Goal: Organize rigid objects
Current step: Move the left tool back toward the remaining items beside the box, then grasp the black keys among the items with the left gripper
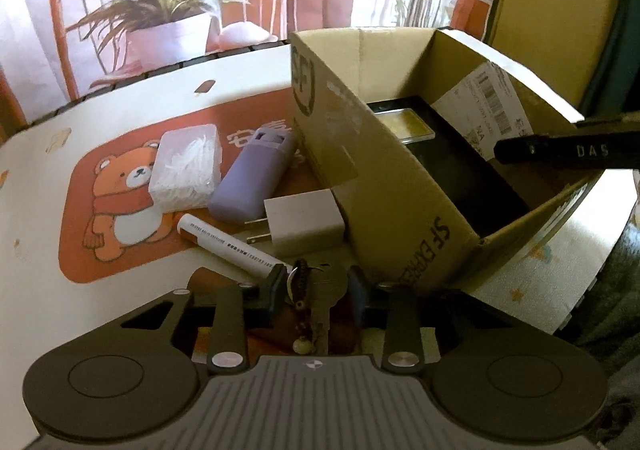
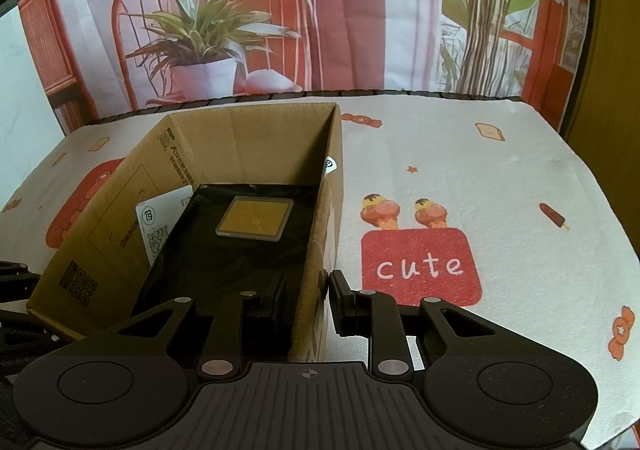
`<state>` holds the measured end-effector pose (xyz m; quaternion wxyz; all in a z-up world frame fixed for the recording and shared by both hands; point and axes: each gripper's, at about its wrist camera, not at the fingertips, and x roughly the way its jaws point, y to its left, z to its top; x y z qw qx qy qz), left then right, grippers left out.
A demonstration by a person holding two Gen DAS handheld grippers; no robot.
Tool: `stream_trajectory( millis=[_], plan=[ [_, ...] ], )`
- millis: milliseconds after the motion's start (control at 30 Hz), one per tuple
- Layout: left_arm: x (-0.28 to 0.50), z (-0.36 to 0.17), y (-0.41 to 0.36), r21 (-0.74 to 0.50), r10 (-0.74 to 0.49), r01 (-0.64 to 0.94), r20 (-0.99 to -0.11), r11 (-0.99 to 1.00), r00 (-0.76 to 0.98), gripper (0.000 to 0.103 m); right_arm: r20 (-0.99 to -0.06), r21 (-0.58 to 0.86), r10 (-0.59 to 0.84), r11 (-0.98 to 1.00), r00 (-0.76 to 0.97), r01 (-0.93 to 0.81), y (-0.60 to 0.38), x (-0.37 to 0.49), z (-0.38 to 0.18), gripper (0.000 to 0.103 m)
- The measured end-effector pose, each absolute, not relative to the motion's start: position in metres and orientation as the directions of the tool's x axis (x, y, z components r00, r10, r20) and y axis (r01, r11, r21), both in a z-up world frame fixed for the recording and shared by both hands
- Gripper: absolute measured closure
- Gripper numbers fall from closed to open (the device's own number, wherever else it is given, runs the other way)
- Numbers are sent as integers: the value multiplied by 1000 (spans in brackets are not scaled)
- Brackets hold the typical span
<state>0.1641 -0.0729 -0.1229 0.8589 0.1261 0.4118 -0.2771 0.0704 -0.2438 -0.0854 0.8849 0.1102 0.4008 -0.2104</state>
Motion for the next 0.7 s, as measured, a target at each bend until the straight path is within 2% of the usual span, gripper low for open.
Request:
stream_trajectory(
  millis=[533, 633, 667, 700],
  plan=[
    [163, -119, -60, -32, -366, 551, -780, 834, 507, 70, -756, 28, -282, 887, 591, 460, -245, 70, -86, 80],
    [163, -115, -56, -44, -372, 532, -764, 846, 528, 75, -757, 30, -281, 887, 590, 461, -245, 70, -86, 80],
    [163, -113, -53, -52, -376, 523, -754, 851, 538, 81, -757, 31, -280, 887, 590, 461, -245, 70, -86, 80],
    [163, -110, -51, -64, -384, 513, -745, 856, 546, 92, -757, 32, -280, 887, 590, 461, -244, 70, -86, 80]
  ],
)
